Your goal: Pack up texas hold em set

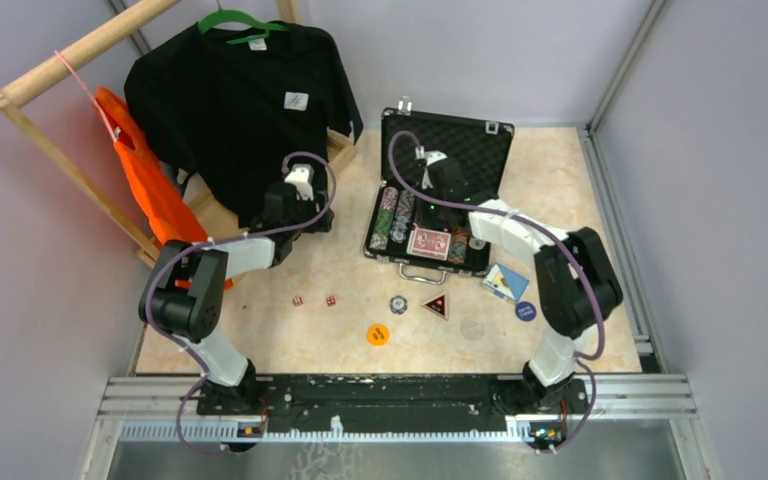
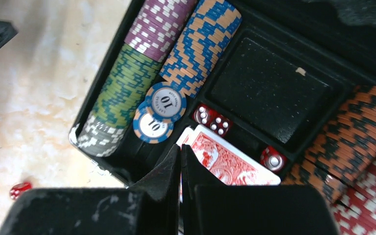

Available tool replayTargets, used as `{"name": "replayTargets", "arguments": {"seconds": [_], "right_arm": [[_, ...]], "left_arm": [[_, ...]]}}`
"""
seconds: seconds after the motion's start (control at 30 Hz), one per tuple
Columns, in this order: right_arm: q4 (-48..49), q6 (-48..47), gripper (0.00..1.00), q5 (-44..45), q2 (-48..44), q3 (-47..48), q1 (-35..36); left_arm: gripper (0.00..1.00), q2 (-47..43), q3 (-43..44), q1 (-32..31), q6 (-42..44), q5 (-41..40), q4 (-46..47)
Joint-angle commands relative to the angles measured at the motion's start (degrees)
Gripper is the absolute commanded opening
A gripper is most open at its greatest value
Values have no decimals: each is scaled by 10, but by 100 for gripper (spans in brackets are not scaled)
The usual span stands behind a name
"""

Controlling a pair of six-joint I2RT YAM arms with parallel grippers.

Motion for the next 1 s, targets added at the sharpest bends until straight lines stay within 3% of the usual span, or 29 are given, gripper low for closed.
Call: {"name": "replayTargets", "arguments": {"seconds": [0.0, 0.37, 0.97], "right_arm": [[9, -10, 0, -5, 55, 57, 25], [4, -8, 0, -13, 108, 87, 56], [-16, -10, 0, -5, 107, 62, 93]], "left_arm": [[71, -27, -68, 2, -48, -22, 56], [71, -13, -79, 2, -55, -32, 78], [71, -4, -71, 3, -64, -33, 67]]}}
